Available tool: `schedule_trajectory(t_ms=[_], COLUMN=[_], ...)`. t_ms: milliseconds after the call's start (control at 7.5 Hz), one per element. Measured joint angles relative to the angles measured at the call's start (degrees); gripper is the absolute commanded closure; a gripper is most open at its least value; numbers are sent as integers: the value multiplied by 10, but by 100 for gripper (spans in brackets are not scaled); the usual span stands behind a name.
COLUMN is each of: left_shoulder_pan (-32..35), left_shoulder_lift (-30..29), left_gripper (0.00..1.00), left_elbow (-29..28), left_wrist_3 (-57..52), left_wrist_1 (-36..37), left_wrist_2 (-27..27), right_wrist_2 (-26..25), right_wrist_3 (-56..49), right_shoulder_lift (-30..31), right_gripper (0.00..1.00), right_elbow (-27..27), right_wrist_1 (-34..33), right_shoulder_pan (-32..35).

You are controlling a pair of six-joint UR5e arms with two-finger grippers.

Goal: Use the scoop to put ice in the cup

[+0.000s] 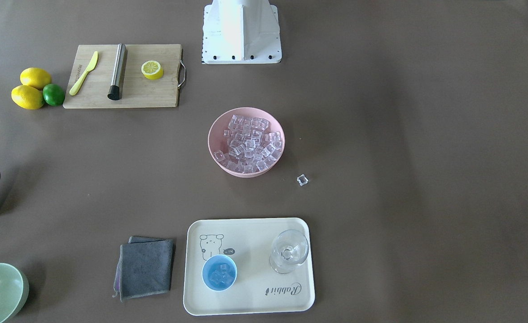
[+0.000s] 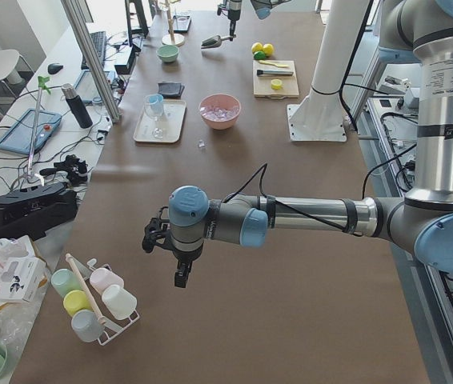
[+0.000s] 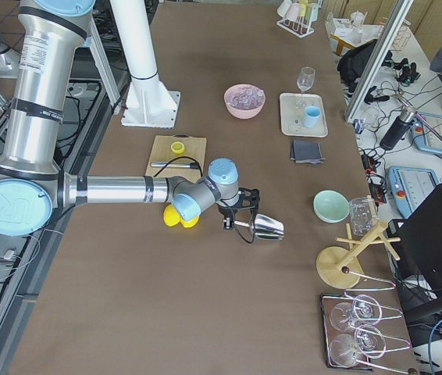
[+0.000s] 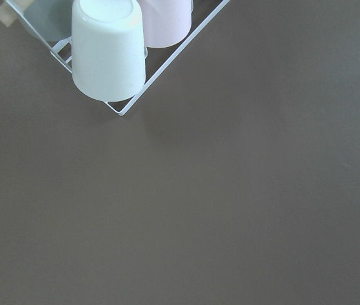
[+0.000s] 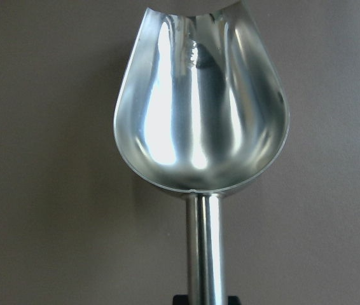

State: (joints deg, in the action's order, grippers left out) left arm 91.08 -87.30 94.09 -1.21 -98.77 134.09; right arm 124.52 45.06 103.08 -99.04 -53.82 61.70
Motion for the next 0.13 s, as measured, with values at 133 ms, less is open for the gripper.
schedule_trajectory(t_ms=[133], left_shoulder_pan=[-2], left_shoulder_lift=[-1], left_gripper=[1], left_elbow=[0], left_wrist_3=[0], left_wrist_1=[0], left_wrist_2=[1], right_wrist_2=[1], right_wrist_3=[1], right_shoulder_lift=[0], right_gripper=[0], right_elbow=[0], right_wrist_1=[0], right_shoulder_pan=[0])
